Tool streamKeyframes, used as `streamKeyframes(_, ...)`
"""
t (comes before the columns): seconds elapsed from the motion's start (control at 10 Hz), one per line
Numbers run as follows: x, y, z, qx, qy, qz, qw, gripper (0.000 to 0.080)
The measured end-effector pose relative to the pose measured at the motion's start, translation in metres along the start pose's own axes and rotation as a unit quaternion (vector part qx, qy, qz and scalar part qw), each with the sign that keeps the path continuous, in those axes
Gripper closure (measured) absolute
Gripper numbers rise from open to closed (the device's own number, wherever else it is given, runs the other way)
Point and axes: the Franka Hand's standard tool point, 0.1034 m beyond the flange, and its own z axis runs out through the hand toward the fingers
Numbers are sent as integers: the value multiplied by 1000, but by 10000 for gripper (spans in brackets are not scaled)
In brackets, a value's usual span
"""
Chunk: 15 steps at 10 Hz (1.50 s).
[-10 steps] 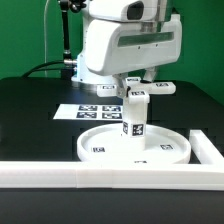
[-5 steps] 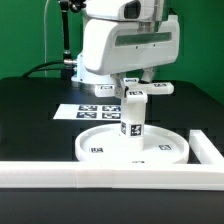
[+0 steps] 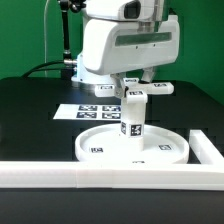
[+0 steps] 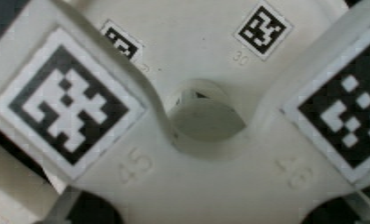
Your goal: Assemble round table
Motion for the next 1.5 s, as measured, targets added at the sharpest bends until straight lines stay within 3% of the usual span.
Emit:
streamKeyframes(0.4, -1, 1, 0, 1, 1, 26, 1000, 335)
streamKeyframes(0.8, 2, 3, 1, 16, 33, 250, 968, 335)
streamKeyframes(1.4, 18, -4, 1, 38, 45, 533, 844, 335)
streamKeyframes(1.5, 18, -4, 3, 44, 42, 585, 809, 335)
